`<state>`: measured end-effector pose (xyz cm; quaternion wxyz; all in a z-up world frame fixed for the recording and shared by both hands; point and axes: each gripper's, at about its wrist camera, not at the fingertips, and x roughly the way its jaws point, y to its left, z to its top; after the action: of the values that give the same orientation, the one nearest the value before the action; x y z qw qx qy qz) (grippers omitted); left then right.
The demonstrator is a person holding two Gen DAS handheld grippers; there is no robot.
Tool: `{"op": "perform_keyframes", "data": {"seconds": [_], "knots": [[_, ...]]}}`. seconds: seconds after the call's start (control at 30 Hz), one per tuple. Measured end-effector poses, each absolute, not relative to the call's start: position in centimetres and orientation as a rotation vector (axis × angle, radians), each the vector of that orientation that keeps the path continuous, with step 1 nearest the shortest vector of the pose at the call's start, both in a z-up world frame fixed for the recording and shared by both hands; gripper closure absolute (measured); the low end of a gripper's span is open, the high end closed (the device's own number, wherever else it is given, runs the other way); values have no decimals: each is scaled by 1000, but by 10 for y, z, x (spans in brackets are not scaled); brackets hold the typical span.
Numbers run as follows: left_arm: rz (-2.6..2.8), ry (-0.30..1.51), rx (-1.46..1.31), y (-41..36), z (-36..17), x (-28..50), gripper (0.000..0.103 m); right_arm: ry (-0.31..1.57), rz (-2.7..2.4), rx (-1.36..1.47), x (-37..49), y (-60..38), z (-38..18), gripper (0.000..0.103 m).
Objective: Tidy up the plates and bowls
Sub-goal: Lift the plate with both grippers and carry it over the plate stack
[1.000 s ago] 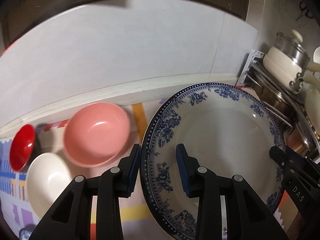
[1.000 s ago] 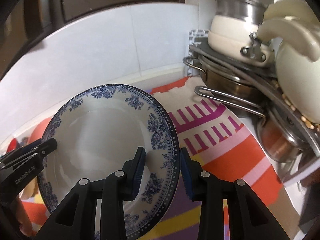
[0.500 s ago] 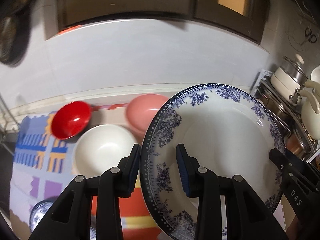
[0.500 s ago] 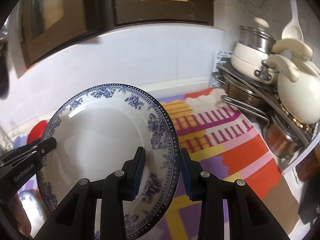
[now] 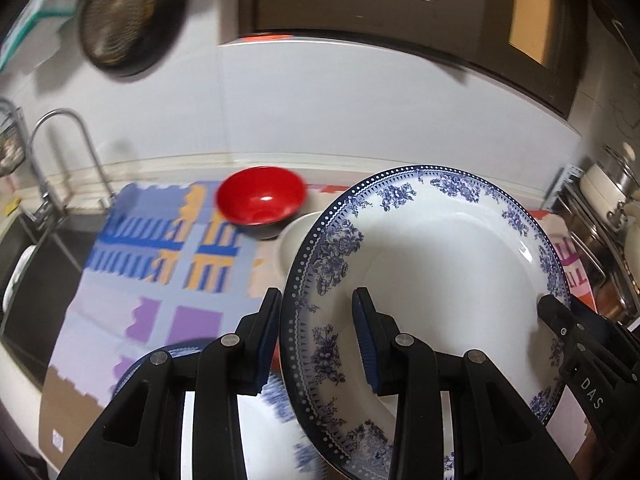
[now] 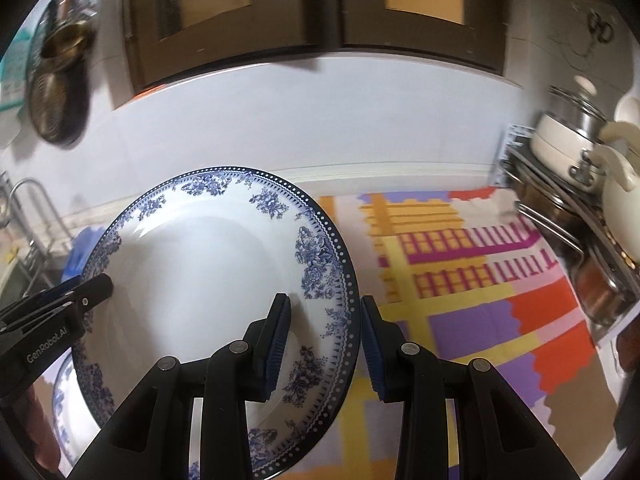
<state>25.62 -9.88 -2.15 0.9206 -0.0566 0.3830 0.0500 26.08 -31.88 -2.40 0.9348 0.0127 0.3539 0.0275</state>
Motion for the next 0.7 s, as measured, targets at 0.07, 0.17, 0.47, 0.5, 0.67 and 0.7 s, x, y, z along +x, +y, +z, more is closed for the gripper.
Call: {"op": "perform_keyframes", "data": {"seconds": [0.07, 0.17, 0.47, 0.5, 0.67, 0.7], "knots": [[127, 786, -119, -88, -22, 247, 67, 727, 81, 20, 258, -308, -24, 67], [150, 789, -125, -75, -24, 236, 67, 733, 119, 8, 251, -291, -25, 67], [229, 797, -157, -31, -33, 197, 67, 743, 200, -34, 232, -247, -32, 67], [239, 801, -160, -26, -34, 193, 67, 745, 209, -40, 230, -242, -33, 67], [284, 825, -178, -6, -45, 177, 67, 766, 259, -61, 221, -219, -44, 67], [292, 831, -180, -3, -47, 174, 67, 772, 271, -69, 219, -213, -46, 67]]}}
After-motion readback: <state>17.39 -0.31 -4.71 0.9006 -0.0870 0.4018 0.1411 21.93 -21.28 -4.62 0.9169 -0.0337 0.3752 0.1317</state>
